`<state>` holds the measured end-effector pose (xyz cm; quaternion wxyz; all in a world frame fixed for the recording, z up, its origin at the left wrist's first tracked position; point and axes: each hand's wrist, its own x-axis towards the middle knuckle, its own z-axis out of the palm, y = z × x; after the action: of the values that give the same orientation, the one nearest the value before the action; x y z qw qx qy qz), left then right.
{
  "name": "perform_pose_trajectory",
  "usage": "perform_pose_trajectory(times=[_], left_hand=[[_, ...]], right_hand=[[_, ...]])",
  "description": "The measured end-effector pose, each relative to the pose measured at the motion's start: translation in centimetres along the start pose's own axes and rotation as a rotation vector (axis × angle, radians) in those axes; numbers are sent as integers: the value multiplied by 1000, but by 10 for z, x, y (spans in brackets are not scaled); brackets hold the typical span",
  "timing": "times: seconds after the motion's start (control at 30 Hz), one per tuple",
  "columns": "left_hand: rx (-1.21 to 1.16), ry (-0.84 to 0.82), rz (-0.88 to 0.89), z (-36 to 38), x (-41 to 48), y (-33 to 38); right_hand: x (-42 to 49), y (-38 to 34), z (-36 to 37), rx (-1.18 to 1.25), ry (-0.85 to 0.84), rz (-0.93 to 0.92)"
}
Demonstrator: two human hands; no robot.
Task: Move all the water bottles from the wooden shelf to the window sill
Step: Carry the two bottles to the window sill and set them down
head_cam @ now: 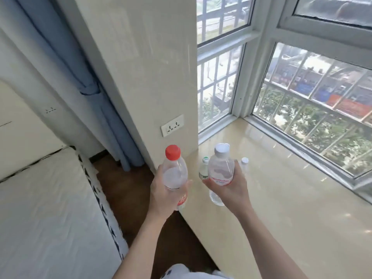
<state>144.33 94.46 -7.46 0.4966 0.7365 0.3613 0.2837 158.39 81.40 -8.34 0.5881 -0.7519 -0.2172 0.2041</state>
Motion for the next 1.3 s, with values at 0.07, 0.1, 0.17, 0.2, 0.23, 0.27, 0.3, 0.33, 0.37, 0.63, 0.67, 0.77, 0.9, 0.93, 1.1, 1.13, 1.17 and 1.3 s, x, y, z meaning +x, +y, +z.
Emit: perform_pose_trajectory(times=[0.07, 0.1, 0.17, 0.2, 0.23, 0.27, 0.3, 0.33, 0.37, 0.63, 0.67, 0.77, 0.9, 0.93, 1.1, 1.13, 1.17, 1.3], left_hand=[[-9, -91, 13, 24, 20, 6], [-22, -139, 17, 37, 29, 10], [-37, -240, 19, 64, 45, 15], [-45, -299, 32, 78, 50, 16], [-49, -363, 48, 90, 53, 16], [-51, -433, 58, 102, 53, 17], [-59, -508, 61, 113, 54, 18], [-68, -583, 68, 124, 54, 18], [-77, -653, 72, 136, 54, 16], [-60, -916, 20, 204, 49, -4], [-53, -934, -3, 211, 48, -8], [-56, -981, -41, 230, 44, -20], [-34, -991, -44, 266, 37, -53], [-12, -989, -75, 276, 35, -67], [51, -968, -118, 330, 28, -133], [63, -967, -103, 340, 29, -144], [69, -970, -101, 350, 31, -153], [59, -933, -67, 387, 38, -178]], right_hand=[[9, 8, -20, 4, 109, 44], [12, 12, -30, -1, 168, 62], [15, 20, -48, -3, 286, 98], [15, 24, -57, -3, 341, 116], [13, 29, -65, -4, 394, 130], [10, 33, -71, -8, 446, 143], [6, 36, -78, -13, 501, 158], [1, 38, -83, -18, 557, 173], [-4, 42, -88, -17, 609, 192], [-43, 78, -103, -17, 880, 340], [-45, 84, -104, -14, 908, 354], [-47, 109, -108, 15, 964, 395], [-39, 155, -118, 36, 937, 439], [-36, 169, -120, 40, 918, 449], [-18, 254, -127, 75, 868, 467], [-14, 269, -129, 77, 859, 464], [-10, 284, -131, 77, 855, 458], [7, 327, -139, 74, 861, 422]])
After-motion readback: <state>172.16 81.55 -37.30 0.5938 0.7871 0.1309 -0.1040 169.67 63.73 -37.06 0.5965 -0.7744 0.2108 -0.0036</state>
